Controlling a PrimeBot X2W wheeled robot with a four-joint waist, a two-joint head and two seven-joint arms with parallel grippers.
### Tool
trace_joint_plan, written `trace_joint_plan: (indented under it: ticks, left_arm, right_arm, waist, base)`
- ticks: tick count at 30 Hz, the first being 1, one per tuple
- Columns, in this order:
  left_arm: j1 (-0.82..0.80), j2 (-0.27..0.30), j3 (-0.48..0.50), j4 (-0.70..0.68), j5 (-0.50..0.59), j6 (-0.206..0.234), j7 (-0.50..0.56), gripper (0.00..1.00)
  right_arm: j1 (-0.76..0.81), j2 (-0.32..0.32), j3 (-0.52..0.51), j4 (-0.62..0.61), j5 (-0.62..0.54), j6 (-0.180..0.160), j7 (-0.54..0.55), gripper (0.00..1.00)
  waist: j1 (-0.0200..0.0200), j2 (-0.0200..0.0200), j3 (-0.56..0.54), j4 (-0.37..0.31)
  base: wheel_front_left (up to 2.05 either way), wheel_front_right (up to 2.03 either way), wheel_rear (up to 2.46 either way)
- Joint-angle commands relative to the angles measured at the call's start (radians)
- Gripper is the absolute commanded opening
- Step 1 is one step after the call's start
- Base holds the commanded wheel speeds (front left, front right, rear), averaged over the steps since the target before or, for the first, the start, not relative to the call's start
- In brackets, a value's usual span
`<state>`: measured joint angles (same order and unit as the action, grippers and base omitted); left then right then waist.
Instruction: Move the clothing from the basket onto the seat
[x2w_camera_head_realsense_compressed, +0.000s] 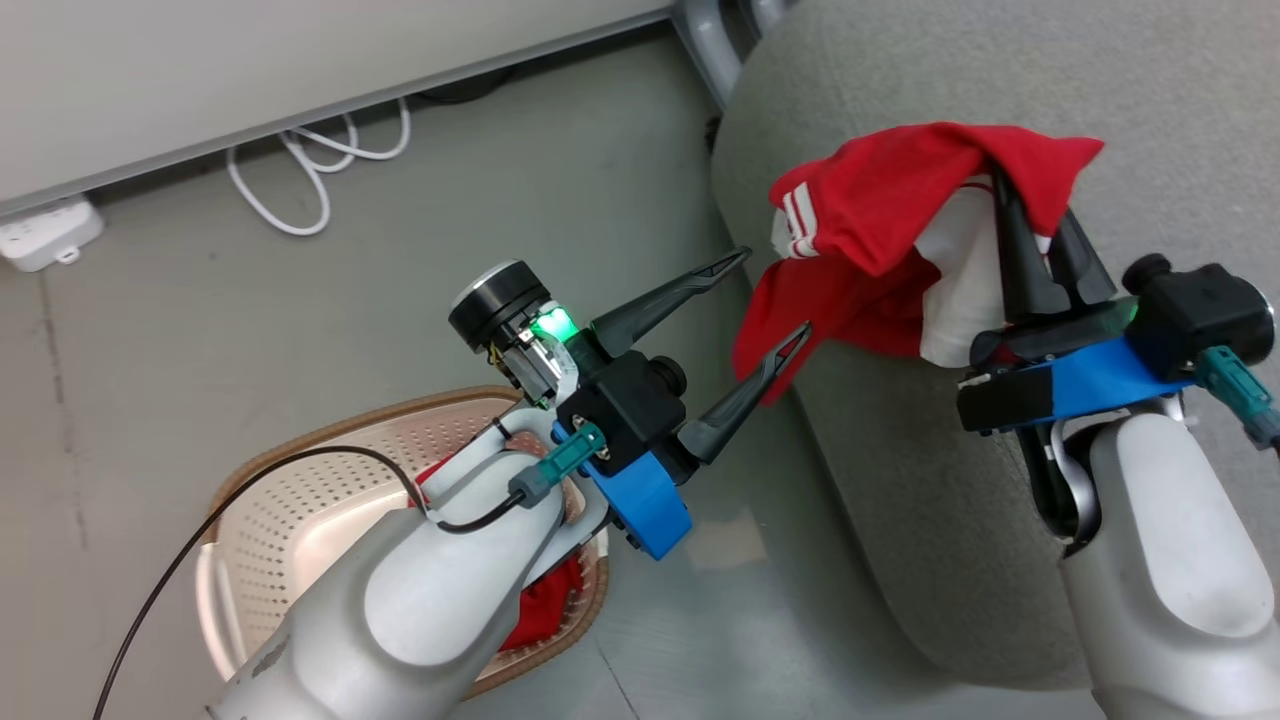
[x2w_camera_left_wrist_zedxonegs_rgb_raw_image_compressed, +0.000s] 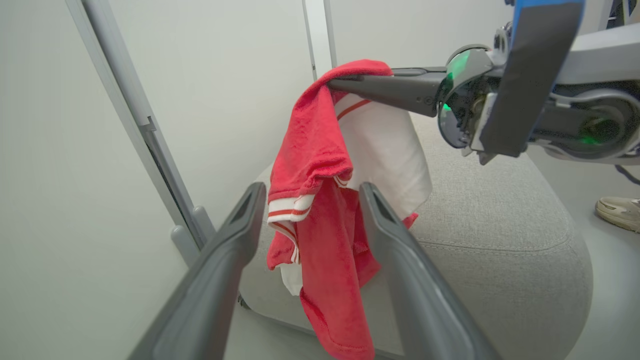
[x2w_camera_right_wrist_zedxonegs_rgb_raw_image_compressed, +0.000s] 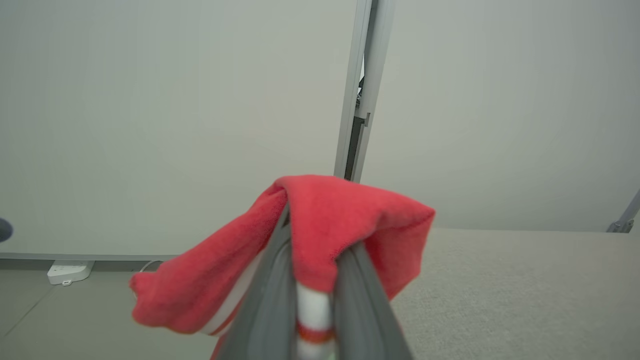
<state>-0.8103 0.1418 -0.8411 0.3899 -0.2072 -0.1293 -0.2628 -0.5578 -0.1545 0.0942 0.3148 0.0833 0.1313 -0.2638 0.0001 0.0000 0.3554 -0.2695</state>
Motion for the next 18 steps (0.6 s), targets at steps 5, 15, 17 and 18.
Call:
trace_joint_plan:
  ticks: [5, 15, 17, 18]
  left_arm:
    - [-0.027, 0.012, -0.045, 0.012, -0.015, -0.002, -0.003, 1.00]
    - [-0.049, 0.023, -0.103, 0.030, -0.037, -0.002, -0.003, 1.00]
    - [-0.050, 0.023, -0.115, 0.033, -0.041, -0.002, -0.003, 1.00]
    - [-0.050, 0.024, -0.119, 0.034, -0.044, -0.002, -0.003, 1.00]
  right_arm:
    - [0.047, 0.029, -0.084, -0.036, -0.009, -0.001, -0.001, 0.00]
    - [0.099, 0.063, -0.167, -0.063, -0.010, -0.001, -0.001, 0.00]
    - [0.109, 0.069, -0.176, -0.065, -0.007, -0.001, -0.001, 0.00]
    - [0.113, 0.071, -0.181, -0.065, -0.005, -0.001, -0.001, 0.00]
  waist:
    - [-0.0001, 0.0000, 0.047, -0.083]
    - [-0.0001, 0.0000, 0.090, -0.147]
    - [-0.0001, 0.0000, 0.094, -0.154]
    - [-0.0001, 0.0000, 0.096, -0.157]
  base:
    - [0.00, 0.00, 0.00]
    - [0.00, 0.00, 0.00]
    - [0.00, 0.00, 0.00]
    - [0.00, 0.00, 0.00]
